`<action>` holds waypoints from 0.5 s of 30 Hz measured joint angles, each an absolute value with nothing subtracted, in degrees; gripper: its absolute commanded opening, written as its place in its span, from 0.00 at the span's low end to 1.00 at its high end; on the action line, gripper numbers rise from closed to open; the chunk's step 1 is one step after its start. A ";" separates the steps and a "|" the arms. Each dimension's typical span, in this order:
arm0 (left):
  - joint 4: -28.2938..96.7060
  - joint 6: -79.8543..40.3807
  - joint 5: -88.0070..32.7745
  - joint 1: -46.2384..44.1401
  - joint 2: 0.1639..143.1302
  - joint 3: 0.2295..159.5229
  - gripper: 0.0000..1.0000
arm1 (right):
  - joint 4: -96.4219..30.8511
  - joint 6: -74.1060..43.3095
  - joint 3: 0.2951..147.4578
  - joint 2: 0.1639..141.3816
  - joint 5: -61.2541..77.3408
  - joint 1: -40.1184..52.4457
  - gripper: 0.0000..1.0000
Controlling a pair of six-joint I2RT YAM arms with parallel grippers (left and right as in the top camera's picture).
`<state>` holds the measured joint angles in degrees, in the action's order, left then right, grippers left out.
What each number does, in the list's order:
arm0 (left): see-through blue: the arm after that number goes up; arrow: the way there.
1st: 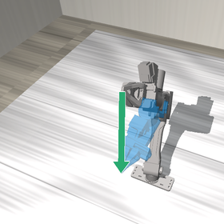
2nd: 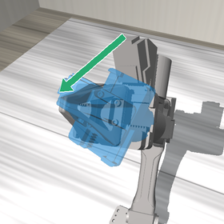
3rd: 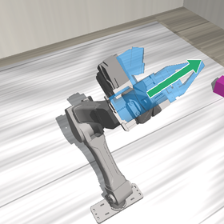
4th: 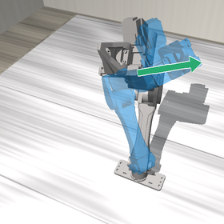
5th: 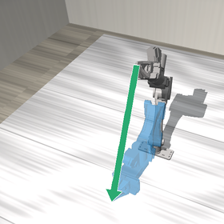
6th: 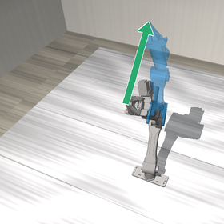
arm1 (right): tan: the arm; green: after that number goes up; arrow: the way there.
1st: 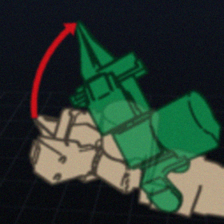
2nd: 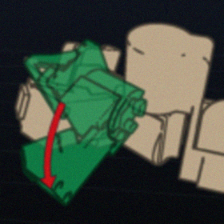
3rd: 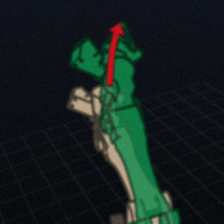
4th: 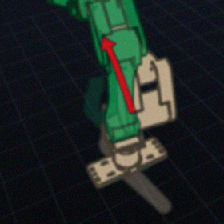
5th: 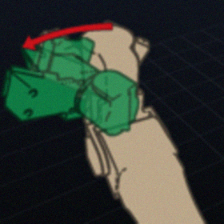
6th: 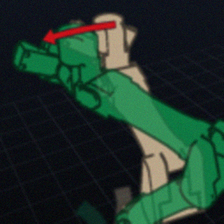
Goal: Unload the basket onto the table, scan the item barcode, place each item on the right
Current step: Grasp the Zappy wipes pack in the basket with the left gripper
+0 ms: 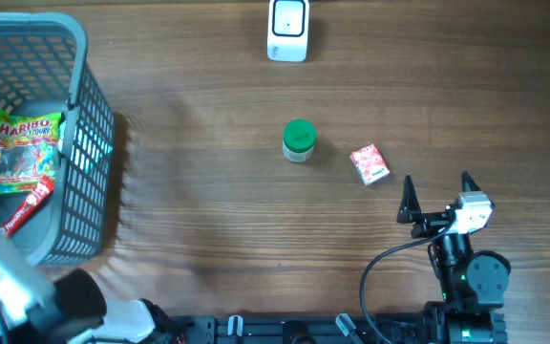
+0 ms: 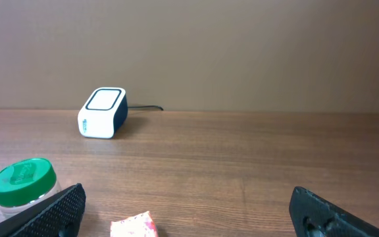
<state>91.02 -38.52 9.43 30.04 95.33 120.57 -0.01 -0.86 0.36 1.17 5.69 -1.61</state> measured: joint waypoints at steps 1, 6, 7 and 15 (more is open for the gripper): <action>88.27 -38.54 9.06 30.06 96.79 115.85 1.00 | -0.01 -0.86 0.36 1.17 5.69 -1.58 1.00; 72.69 -37.39 3.38 30.09 104.33 94.98 0.99 | -0.03 -0.86 0.36 1.17 5.67 -1.58 1.00; 71.07 -36.88 1.89 30.06 105.82 92.99 0.97 | -0.03 -0.86 0.36 1.17 5.69 -1.58 1.00; 59.94 -35.11 -1.28 30.06 111.87 86.85 1.00 | -0.03 -0.86 0.36 1.17 5.69 -1.61 1.00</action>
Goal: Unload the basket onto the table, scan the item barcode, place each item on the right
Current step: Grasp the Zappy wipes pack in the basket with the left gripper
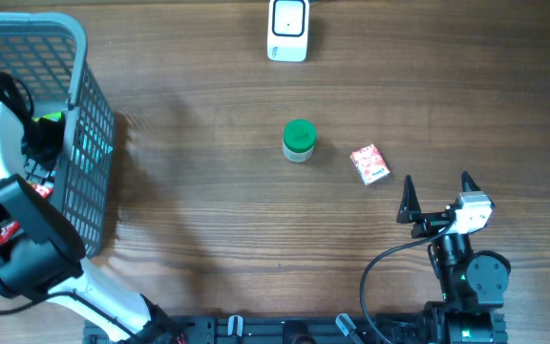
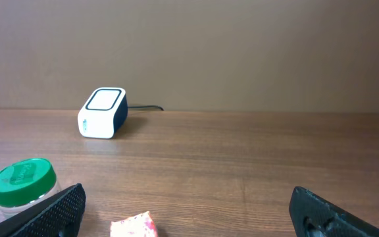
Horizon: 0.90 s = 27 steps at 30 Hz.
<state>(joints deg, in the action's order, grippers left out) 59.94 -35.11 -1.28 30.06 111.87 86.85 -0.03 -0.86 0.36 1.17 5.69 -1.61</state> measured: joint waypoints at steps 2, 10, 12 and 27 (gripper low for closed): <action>54.17 -32.97 -4.80 30.02 113.06 83.79 1.00 | -0.03 -0.86 0.36 1.17 5.69 -1.58 1.00; 47.44 -28.86 -9.34 28.93 113.27 81.56 1.00 | -0.03 -0.86 0.36 1.17 5.69 -1.58 1.00; 46.59 -28.51 -9.28 28.29 113.34 81.54 0.95 | -0.03 -0.86 0.36 1.17 5.67 -1.58 1.00; 60.47 -26.28 -0.69 28.05 116.44 87.09 0.36 | -0.03 -0.86 0.36 1.17 5.69 -1.58 1.00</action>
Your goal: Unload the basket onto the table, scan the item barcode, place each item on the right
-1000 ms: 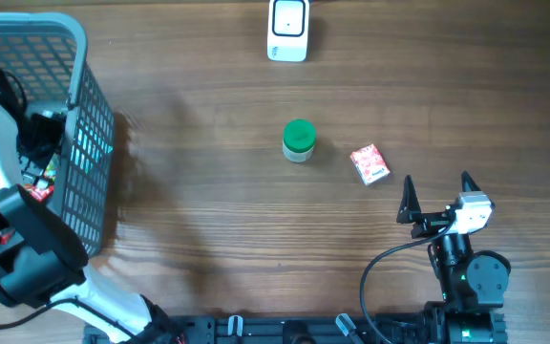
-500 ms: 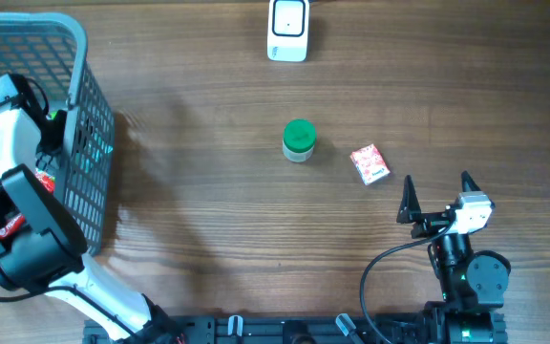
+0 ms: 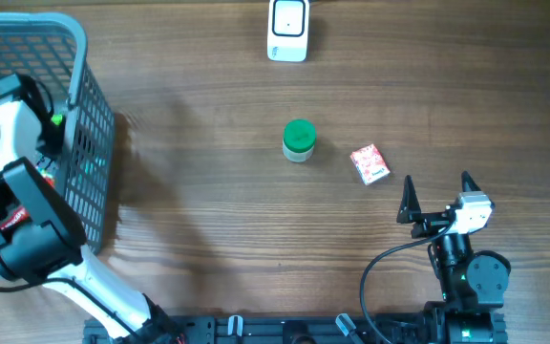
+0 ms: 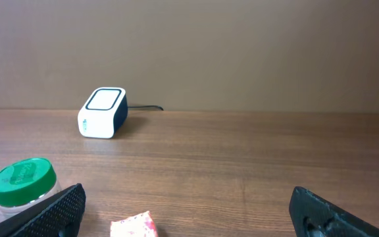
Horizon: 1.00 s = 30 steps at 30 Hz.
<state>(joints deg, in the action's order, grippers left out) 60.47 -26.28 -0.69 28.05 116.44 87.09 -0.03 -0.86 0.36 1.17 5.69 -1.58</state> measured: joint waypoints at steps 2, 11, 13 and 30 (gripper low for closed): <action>68.60 -25.93 -1.23 29.47 116.90 93.56 0.31 | -0.03 -0.86 0.36 1.17 5.69 -1.58 1.00; 88.14 -25.80 -4.47 31.62 106.00 133.29 0.38 | -0.01 -0.86 0.36 1.17 5.69 -1.58 1.00; 88.84 -25.80 -7.35 31.62 102.19 133.88 0.38 | -0.03 -0.86 0.36 1.17 5.69 -1.61 1.00; 84.88 -34.02 -2.31 -32.36 104.01 115.26 0.46 | -0.03 -0.86 0.36 1.17 5.67 -1.58 1.00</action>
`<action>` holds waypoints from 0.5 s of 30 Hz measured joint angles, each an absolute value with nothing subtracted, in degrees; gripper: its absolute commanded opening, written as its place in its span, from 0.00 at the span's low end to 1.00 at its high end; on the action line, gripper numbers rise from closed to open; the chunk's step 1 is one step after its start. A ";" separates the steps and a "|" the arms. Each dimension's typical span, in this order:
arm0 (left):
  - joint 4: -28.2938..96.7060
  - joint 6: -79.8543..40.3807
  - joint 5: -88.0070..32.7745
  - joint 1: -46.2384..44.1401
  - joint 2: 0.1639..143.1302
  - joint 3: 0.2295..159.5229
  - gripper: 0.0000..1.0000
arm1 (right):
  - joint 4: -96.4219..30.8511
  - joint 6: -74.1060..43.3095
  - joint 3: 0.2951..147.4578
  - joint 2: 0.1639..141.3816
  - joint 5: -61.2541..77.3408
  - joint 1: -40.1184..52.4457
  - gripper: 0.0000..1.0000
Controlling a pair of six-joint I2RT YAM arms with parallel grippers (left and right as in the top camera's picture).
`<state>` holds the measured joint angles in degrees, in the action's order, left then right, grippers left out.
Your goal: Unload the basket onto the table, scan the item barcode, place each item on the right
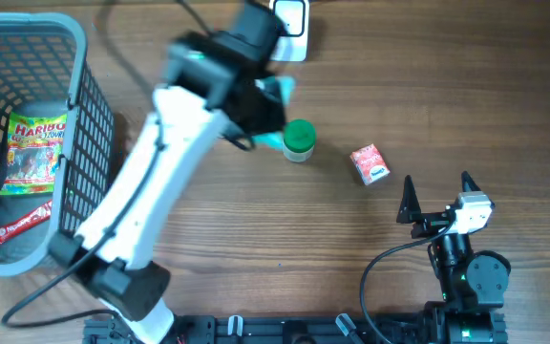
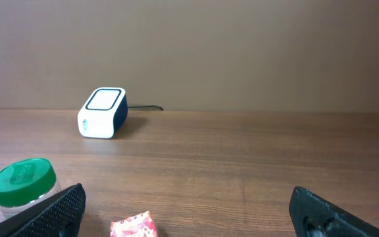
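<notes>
My left arm reaches across the overhead view, blurred by motion. Its gripper is just in front of the white barcode scanner, shut on a pale teal item that shows at the tip. The arm hides the scanner's left part. The right wrist view shows the scanner whole, at the far left. My right gripper rests near the front right, open with nothing between its fingers.
A green-lidded jar stands beside the left gripper, and a small red packet lies right of it, just ahead of the right gripper. The grey basket at the left holds a Haribo bag and a red bar.
My left arm was down inside the basket at the far left. Now it stretches across to the scanner with a teal item at its tip. The right arm has not moved.
At first my left arm was at the front left corner, beside the basket. Then it was reaching into the basket, and it stayed there a moment later. Now it is out at the scanner, and the teal patch at the basket's wall is gone.
</notes>
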<state>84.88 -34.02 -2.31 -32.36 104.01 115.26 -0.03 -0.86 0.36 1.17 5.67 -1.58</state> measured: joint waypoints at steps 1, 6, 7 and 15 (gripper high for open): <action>79.90 -34.44 -1.54 -34.72 104.42 112.07 0.46 | -0.01 -0.86 0.36 1.17 5.67 -1.61 1.00; 65.23 -35.07 -1.80 -47.40 110.02 101.93 0.47 | -0.03 -0.86 0.36 1.17 5.67 -1.58 1.00; 63.83 -35.07 -1.98 -48.95 111.37 100.92 0.47 | -0.03 -0.86 0.36 1.17 5.67 -1.58 1.00; 59.92 -35.57 -2.22 -51.11 119.28 98.67 0.49 | -0.03 -0.86 0.36 1.17 5.67 -1.58 1.00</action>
